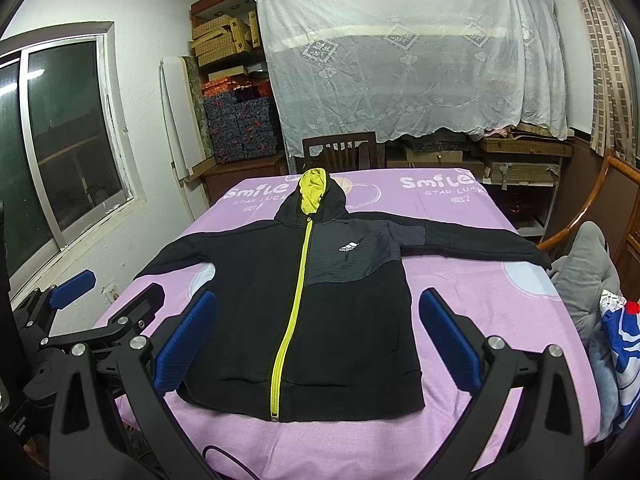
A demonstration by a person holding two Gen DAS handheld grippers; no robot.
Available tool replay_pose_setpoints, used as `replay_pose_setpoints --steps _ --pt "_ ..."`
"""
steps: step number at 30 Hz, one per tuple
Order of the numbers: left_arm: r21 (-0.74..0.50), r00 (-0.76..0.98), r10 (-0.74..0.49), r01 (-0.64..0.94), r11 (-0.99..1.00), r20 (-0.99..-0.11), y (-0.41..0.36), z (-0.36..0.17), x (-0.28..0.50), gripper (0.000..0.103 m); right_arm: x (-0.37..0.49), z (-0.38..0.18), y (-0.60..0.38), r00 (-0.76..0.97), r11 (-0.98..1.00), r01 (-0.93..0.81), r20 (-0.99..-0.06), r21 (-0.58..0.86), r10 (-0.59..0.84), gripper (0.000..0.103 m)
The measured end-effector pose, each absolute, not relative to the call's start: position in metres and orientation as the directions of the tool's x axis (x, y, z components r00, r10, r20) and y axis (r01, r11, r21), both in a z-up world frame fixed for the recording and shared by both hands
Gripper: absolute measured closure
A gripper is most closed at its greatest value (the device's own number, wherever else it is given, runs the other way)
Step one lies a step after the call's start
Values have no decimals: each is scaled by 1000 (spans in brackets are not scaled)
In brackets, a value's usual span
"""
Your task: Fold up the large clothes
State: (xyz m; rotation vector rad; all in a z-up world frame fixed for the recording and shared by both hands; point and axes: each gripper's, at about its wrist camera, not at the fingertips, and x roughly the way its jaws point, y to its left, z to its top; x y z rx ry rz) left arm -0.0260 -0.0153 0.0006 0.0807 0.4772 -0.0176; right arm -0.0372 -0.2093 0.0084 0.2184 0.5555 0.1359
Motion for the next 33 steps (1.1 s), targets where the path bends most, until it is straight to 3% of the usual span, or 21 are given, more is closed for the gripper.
replay_pose_setpoints --steps 33 --pt "76 881 2 39 996 -473 -23 -10 -30 3 -36 8 -198 834 968 -75 -517 241 194 4"
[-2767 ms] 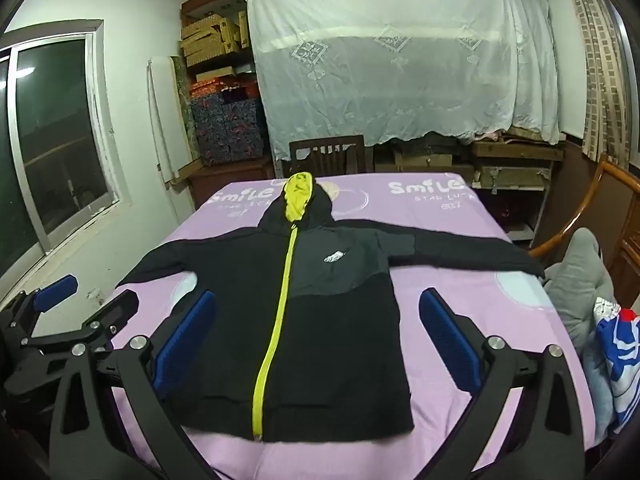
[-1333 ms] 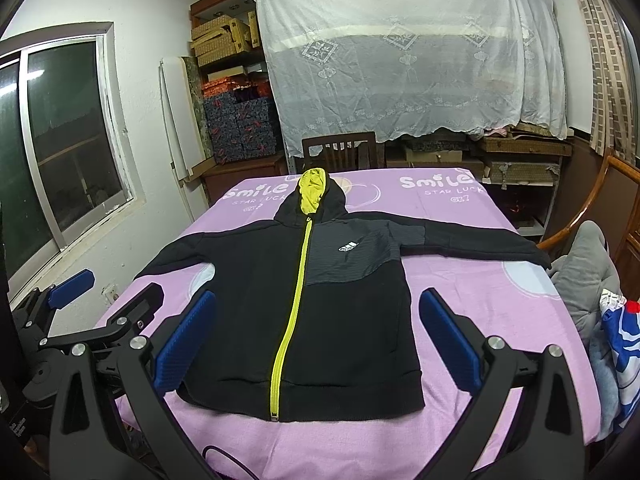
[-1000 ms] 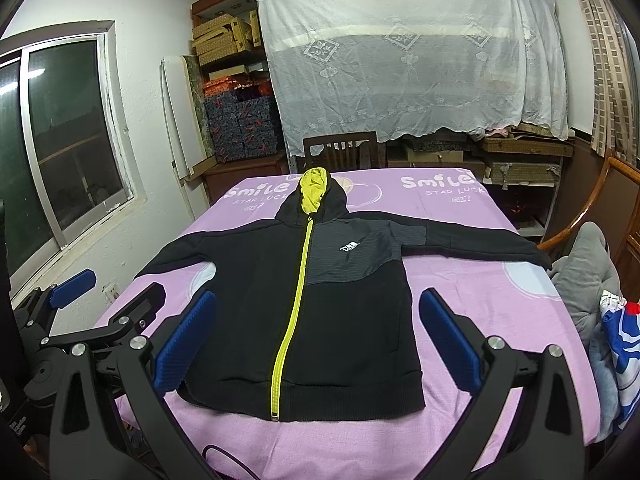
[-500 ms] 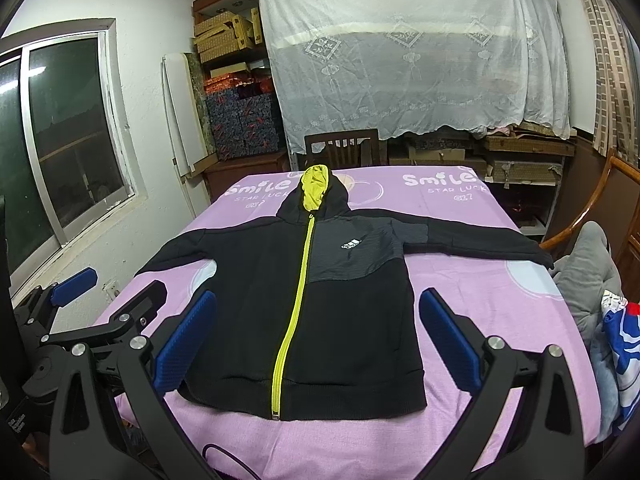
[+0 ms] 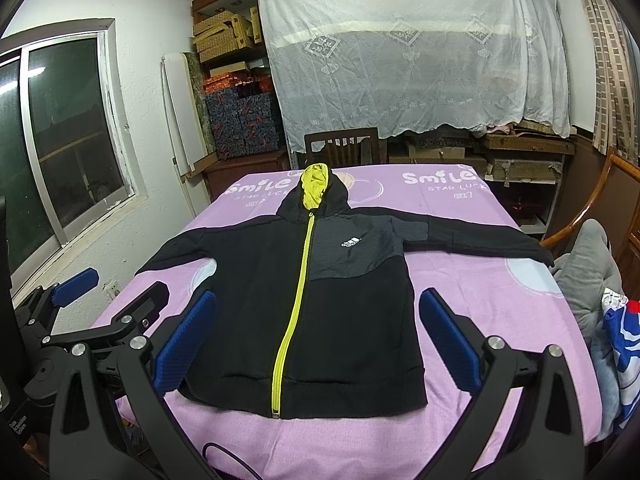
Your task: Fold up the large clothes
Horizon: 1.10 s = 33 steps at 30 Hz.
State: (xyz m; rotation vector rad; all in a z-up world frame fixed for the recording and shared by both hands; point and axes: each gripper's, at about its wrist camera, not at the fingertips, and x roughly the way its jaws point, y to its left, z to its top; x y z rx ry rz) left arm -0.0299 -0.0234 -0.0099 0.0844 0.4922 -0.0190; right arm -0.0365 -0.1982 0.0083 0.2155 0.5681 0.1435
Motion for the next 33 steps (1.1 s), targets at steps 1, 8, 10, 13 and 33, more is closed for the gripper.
replay_pose_setpoints --steps 1,8,10,13,33 --pt "76 880 2 39 996 -475 -24 -11 -30 3 -36 7 -197 832 967 -75 -519 244 195 4" --pt "68 864 0 40 997 -503 -22 -14 -23 3 -33 -3 -200 822 964 -68 -533 257 200 4" --pt "67 859 0 40 997 -511 -20 -14 -19 3 -31 -6 -201 817 963 -65 -540 263 203 4" --pt "62 847 -4 44 997 -532 -14 -18 -13 3 -28 -10 -203 810 961 -63 -548 271 207 4" --pt "-120 577 -139 71 990 -805 45 -122 68 20 34 -153 -275 604 924 68 -752 378 263 19"
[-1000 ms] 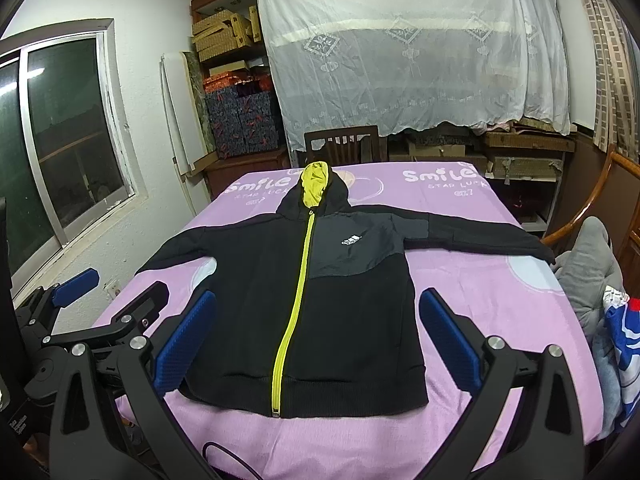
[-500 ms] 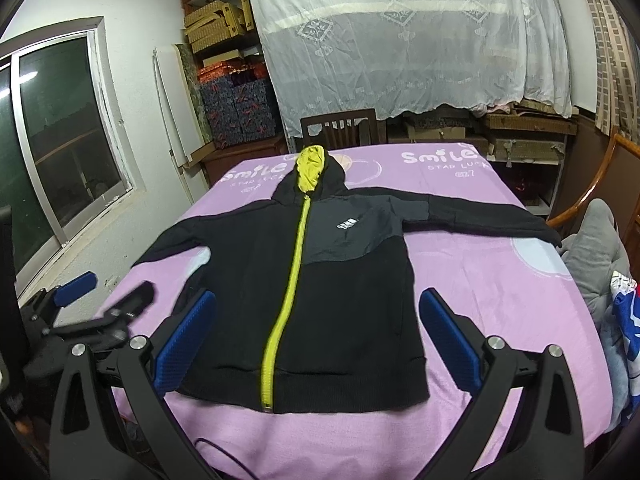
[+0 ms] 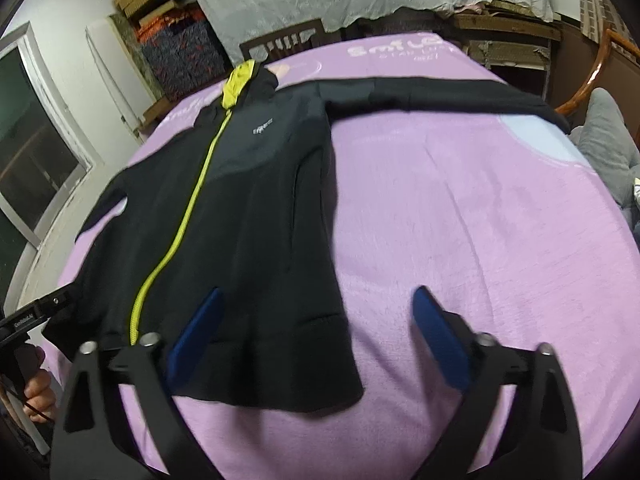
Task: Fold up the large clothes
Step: 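Move the right tool to the jacket's sleeve cuff while the left tool hovers over the front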
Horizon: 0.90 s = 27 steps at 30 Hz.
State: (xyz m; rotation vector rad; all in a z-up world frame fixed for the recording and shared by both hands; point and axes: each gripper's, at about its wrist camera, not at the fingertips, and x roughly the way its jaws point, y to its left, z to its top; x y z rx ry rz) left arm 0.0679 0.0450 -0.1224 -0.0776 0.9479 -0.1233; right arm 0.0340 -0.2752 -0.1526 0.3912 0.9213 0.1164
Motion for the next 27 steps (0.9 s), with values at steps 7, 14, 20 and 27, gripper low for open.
replay_pose_setpoints --steps 7,14,20,27 --pt "-189 548 -184 48 981 -816 57 -127 75 93 36 -166 -267 564 905 18 -752 424 342 85" --pt "-189 591 -185 56 980 -785 85 -105 55 93 10 -130 -253 566 870 -94 -693 485 447 93" --pt "-101 544 -117 60 993 -831 80 -130 61 86 2 -150 -239 498 892 -91 -755 443 426 92" --pt "11 672 23 -22 1000 -741 98 -85 65 41 -2 -137 -259 535 911 -81 -753 405 382 66"
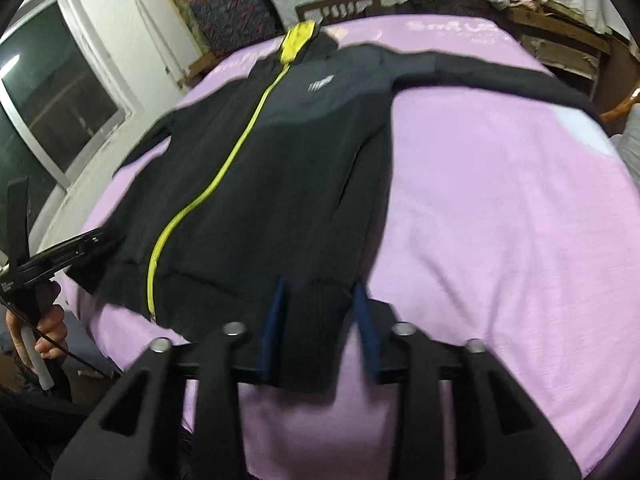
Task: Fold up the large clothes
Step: 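Move the right tool to the jacket's sleeve cuff while the left tool hovers over the front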
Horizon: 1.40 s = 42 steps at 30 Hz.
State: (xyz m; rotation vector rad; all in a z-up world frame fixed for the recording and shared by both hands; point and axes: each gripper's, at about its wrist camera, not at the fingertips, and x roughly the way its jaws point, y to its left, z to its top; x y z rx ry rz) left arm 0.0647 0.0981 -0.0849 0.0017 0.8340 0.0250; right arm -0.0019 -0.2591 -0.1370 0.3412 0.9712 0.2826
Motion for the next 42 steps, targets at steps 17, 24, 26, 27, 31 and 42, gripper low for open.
replay_pose_setpoints --steps 17,24,26,27,31,42 --pt "-12 599 -105 158 987 -794 -14 -92 252 21 195 -97 -227 643 841 -173 -588 512 490 8" --pt "-14 536 -49 69 998 -843 -1 -148 299 13 270 -156 -251 585 760 -54 -596 648 550 8" --pt "6 562 -22 47 999 -827 3 -150 298 7 279 -174 -268 577 731 -2 -596 682 558 12" --pt "-4 561 -29 46 999 -828 4 -149 298 7 278 -179 -276 591 702 -3 -565 712 576 13" --pt "-5 548 -21 31 999 -836 7 -150 301 5 279 -179 -309 626 702 50 -570 710 532 13" --pt "130 618 38 105 986 -785 -48 -112 299 5 238 -188 -450 730 659 396 -655 639 196 19"
